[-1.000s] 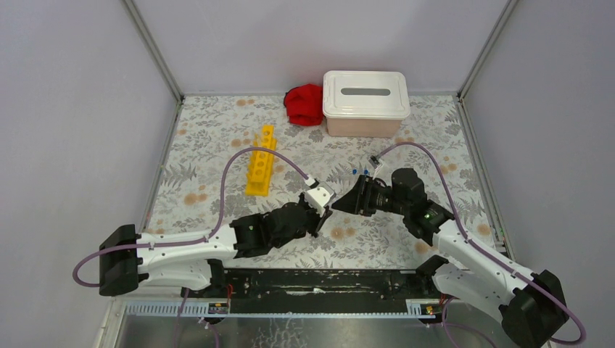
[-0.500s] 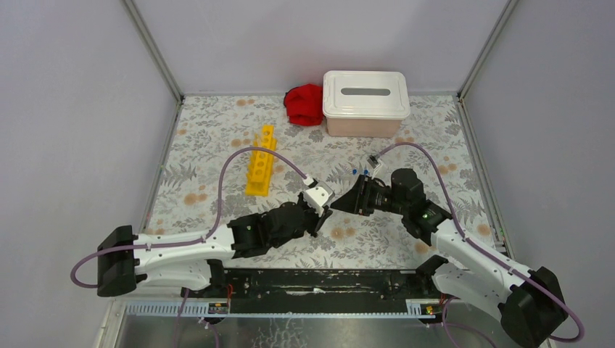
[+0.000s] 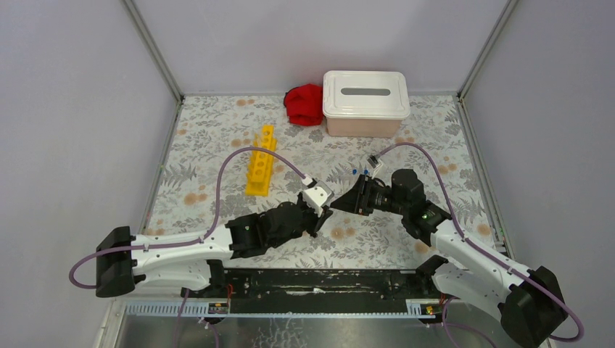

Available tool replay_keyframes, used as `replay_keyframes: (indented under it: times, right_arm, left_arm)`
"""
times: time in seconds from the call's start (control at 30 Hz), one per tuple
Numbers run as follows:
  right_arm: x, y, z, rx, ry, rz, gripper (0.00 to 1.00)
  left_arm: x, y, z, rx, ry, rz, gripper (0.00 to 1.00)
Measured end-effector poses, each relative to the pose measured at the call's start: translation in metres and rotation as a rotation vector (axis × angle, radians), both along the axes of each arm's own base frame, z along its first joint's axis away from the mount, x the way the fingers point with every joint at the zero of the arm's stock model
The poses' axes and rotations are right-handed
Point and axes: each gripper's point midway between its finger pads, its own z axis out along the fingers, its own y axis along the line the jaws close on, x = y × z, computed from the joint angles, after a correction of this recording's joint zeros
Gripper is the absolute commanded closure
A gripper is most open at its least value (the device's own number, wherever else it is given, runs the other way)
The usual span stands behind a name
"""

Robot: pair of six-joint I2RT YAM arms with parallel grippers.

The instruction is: Organize the chemistry lab equipment

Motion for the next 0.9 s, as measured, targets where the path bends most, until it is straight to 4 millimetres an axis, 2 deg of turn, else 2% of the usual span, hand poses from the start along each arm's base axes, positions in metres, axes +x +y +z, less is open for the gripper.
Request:
replay_keyframes:
  times: [0.23,0.6,0.63,0.7,0.73,0.8,0.9]
  right_arm:
    - [0.0,0.0002,0.0005,0.003,0.005,-0.002,0.68]
    - [-0.0001,0.0012,0.0014,0.02,0.007,-0.002,0.94]
    - [-0.0004,0.0011,0.0008,0.02,0.009,-0.002,0.95]
    - [-0.0008,0.0011,0.0,0.02,0.01,-0.001,0.96]
    - [-0.001,0.0012,-0.0001,0.021,0.01,0.0,0.97]
    - [-0.0016,0.0012,-0.0004,0.022,0.01,0.003,0.97]
    - [-0.0017,0.0012,-0.0006,0.021,0.011,0.004,0.98]
  left_arm:
    - [-0.0025,-0.0015,0.0,-0.001,0.002,-0.011,1.0]
    - [-0.0026,-0.0009,-0.0024,0.002,0.003,-0.011,1.0]
    - [-0.0026,-0.0007,-0.003,0.003,0.003,-0.01,0.98]
    - [-0.0024,-0.0003,-0.0038,0.003,0.003,-0.008,0.83]
    - [-0.0022,0.0,-0.0043,0.004,0.003,-0.006,0.7]
    - [-0.0014,0.0006,-0.0047,0.001,0.002,0.003,0.52]
    - [0.0026,0.0063,-0.0069,0.004,-0.005,0.038,0.34]
